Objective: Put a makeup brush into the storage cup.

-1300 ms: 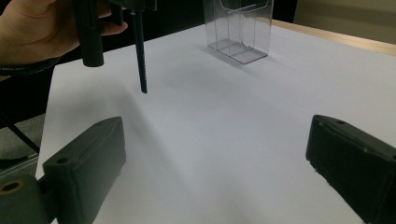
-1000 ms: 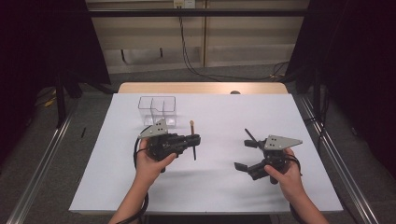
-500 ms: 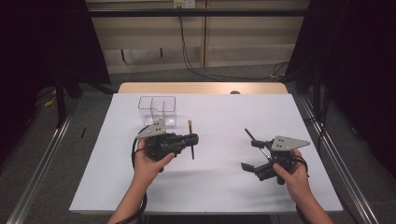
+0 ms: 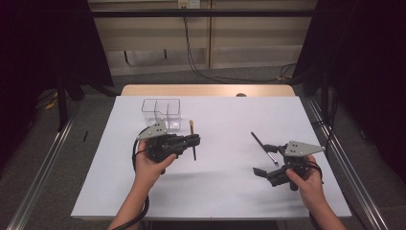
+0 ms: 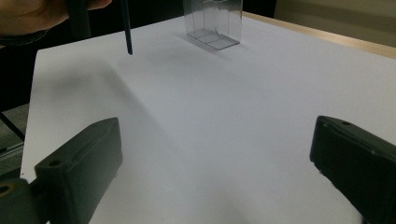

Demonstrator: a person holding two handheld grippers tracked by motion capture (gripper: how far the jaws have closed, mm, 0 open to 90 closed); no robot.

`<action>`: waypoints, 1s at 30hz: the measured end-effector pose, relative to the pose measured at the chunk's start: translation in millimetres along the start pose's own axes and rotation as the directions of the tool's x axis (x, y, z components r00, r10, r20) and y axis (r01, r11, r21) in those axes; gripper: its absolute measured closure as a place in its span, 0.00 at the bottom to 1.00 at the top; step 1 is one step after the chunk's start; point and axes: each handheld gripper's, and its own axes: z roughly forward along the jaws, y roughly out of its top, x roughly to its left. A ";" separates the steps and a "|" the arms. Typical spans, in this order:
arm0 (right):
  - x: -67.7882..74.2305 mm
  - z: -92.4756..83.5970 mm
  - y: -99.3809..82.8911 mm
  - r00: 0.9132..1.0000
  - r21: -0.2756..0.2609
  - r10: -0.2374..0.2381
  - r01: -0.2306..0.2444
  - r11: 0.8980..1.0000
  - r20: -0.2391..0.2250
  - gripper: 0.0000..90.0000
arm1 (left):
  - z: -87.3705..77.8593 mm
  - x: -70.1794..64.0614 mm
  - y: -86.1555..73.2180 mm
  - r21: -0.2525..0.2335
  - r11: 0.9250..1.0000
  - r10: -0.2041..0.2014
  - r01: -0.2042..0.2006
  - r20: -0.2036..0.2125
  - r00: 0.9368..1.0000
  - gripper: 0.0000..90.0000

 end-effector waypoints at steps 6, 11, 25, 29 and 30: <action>-1.4 -3.1 -3.7 1.000 0.000 0.006 -0.006 1.000 0.007 0.02 | -2.2 3.3 1.8 0.009 1.000 0.003 -0.003 -0.022 1.000 0.92; -1.3 -5.3 -7.0 1.000 -0.001 0.010 -0.010 1.000 0.013 0.02 | -5.2 7.6 3.0 0.011 1.000 0.005 -0.004 -0.039 0.999 0.92; -3.0 -13.7 -14.0 1.000 -0.022 0.021 -0.021 1.000 0.020 0.02 | -14.1 18.7 5.0 0.006 1.000 -0.003 0.004 -0.090 0.996 0.92; -3.1 -14.8 -15.0 1.000 -0.021 0.022 -0.022 1.000 0.018 0.02 | -15.8 22.7 6.5 0.008 1.000 -0.001 0.002 -0.102 0.995 0.92; -3.0 -14.8 -15.3 1.000 -0.019 0.020 -0.020 1.000 0.017 0.02 | -16.3 23.5 7.0 0.010 1.000 -0.002 0.003 -0.106 0.994 0.92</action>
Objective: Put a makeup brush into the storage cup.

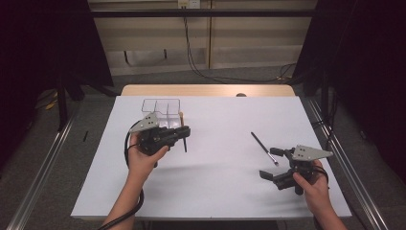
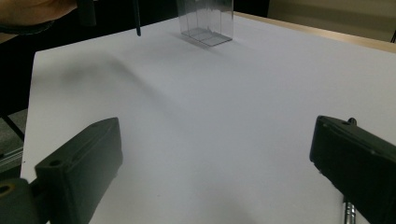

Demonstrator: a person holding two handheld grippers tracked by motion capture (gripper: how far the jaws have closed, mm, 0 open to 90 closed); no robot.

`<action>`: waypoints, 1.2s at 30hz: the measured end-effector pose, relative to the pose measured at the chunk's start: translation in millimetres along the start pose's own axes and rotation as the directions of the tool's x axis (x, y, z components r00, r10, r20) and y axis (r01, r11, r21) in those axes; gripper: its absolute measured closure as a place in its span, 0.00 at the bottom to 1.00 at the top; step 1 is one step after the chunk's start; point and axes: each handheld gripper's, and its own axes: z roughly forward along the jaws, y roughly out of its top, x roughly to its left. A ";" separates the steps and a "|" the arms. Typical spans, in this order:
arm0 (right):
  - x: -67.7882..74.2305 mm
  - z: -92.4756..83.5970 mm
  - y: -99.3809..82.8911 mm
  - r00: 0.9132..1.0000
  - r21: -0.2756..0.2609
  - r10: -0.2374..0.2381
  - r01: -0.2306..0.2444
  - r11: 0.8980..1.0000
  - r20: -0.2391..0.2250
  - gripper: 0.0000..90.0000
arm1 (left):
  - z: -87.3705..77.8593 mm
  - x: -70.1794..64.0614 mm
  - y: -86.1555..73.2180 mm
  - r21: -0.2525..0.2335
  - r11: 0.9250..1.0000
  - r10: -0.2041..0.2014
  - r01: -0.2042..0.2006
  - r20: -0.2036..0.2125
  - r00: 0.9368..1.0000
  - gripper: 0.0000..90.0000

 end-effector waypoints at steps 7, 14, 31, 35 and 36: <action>0.2 -1.6 -0.6 1.000 -0.004 -0.002 0.002 1.000 0.004 0.02 | -5.3 8.6 4.5 -0.005 1.000 -0.002 0.001 -0.033 0.999 0.92; -1.0 -2.7 -1.6 1.000 -0.002 -0.002 0.002 1.000 0.011 0.02 | -11.3 19.7 5.8 0.007 1.000 -0.002 0.003 -0.074 0.997 0.92; -1.4 -2.8 -1.8 1.000 0.003 -0.007 0.007 1.000 0.012 0.03 | -20.8 39.8 13.7 0.014 1.000 -0.009 0.012 -0.160 0.987 0.92; -1.5 -2.7 -2.0 1.000 0.003 -0.008 0.008 1.000 0.011 0.03 | -21.4 43.5 15.6 0.011 1.000 -0.010 0.013 -0.172 0.985 0.92; -1.5 -2.6 -2.0 1.000 0.003 -0.008 0.008 1.000 0.011 0.03 | -21.4 44.4 16.1 0.011 1.000 -0.011 0.013 -0.178 0.984 0.92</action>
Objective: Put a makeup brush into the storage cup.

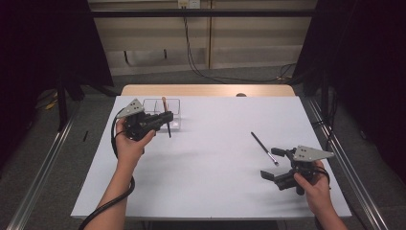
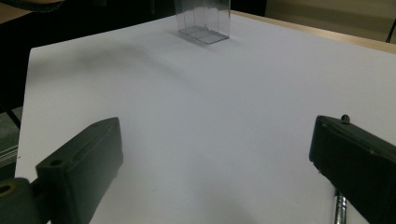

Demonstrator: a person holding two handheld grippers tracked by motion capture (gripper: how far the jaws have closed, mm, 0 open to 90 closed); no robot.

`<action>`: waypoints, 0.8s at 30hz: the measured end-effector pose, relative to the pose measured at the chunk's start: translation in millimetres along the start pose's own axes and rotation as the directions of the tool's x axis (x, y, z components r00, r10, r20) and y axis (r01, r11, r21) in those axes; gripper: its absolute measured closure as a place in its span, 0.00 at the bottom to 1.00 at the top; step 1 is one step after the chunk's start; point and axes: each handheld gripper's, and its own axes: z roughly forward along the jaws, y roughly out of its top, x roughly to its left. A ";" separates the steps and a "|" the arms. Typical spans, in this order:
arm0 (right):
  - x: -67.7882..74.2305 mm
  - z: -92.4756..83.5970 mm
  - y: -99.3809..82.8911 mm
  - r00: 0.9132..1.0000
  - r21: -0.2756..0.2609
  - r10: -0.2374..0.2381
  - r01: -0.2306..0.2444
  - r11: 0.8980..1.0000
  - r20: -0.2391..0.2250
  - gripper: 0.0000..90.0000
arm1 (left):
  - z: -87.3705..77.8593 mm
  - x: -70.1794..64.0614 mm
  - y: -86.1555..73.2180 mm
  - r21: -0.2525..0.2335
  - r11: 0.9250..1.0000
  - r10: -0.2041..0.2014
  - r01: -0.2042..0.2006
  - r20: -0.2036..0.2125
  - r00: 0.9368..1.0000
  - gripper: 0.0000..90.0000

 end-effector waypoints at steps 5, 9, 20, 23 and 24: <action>-0.6 -0.4 -0.1 1.000 0.001 -0.001 0.001 1.000 0.002 0.03 | -1.6 4.6 2.9 0.002 1.000 0.002 -0.002 -0.022 1.000 0.92; -1.3 -0.9 -0.3 1.000 0.000 -0.001 0.001 1.000 0.004 0.03 | -4.5 8.4 5.9 0.007 1.000 0.008 -0.008 -0.034 0.999 0.92; -0.9 -0.9 0.0 1.000 -0.003 -0.002 0.002 1.000 0.004 0.03 | -8.7 16.9 12.0 0.010 1.000 0.017 -0.016 -0.077 0.997 0.92; -1.0 -0.9 -0.1 1.000 -0.004 -0.001 0.001 1.000 0.004 0.03 | -9.5 20.1 14.7 0.006 1.000 0.015 -0.015 -0.090 0.996 0.92; -0.8 -0.9 -0.1 1.000 -0.002 -0.001 0.001 1.000 0.004 0.03 | -9.9 21.1 15.6 0.002 1.000 0.013 -0.013 -0.094 0.996 0.92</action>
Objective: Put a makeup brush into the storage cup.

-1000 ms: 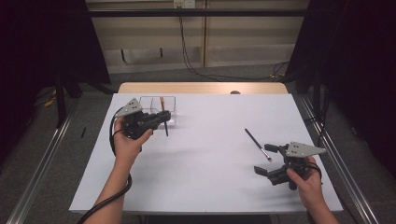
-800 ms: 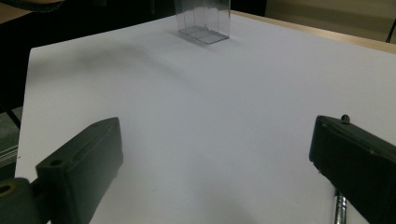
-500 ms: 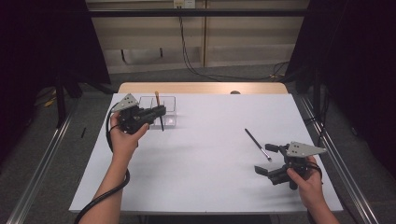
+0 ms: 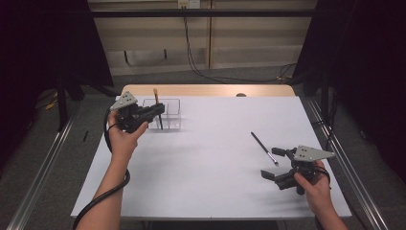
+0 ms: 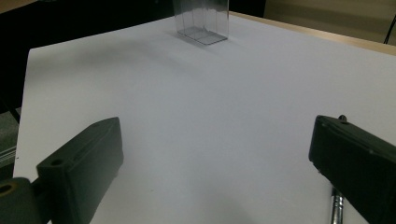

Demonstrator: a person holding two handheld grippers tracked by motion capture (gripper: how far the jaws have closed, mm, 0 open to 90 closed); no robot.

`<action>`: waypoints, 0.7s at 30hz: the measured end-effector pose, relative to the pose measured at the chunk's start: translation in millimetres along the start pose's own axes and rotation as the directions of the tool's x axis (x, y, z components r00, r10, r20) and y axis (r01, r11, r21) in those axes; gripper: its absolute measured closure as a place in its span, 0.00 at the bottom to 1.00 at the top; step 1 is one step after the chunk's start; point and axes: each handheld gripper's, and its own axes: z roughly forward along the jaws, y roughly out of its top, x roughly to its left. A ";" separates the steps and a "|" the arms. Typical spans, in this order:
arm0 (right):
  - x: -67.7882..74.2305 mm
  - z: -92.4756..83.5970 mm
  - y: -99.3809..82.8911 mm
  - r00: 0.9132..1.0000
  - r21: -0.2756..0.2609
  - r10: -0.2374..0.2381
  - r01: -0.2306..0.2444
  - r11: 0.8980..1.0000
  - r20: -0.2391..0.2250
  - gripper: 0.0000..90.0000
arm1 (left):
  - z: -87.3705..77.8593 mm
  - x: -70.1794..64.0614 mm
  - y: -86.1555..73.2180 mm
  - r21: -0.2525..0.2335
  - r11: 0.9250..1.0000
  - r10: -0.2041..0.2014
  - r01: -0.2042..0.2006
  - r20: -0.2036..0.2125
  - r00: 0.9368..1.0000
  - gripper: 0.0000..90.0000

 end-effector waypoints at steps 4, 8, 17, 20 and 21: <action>0.3 0.2 0.0 1.000 0.000 0.000 0.000 1.000 0.000 0.03 | 0.2 3.8 3.8 0.000 1.000 0.003 -0.003 -0.016 1.000 0.92; 0.2 -0.4 0.1 1.000 -0.003 -0.001 0.001 1.000 0.000 0.03 | 0.2 7.0 5.9 0.000 1.000 0.004 -0.004 -0.029 1.000 0.92; 0.1 -0.5 0.0 1.000 -0.003 -0.001 0.001 1.000 -0.002 0.03 | 0.5 15.2 9.5 -0.007 1.000 -0.010 0.010 -0.047 0.999 0.92; 0.6 -0.2 0.1 1.000 -0.008 -0.004 0.004 1.000 -0.007 0.03 | 0.3 18.3 10.7 -0.011 1.000 -0.016 0.015 -0.056 0.998 0.92; 0.8 -0.1 0.3 1.000 -0.006 -0.004 0.004 1.000 -0.007 0.03 | 0.6 19.2 10.7 -0.018 1.000 -0.022 0.021 -0.056 0.998 0.92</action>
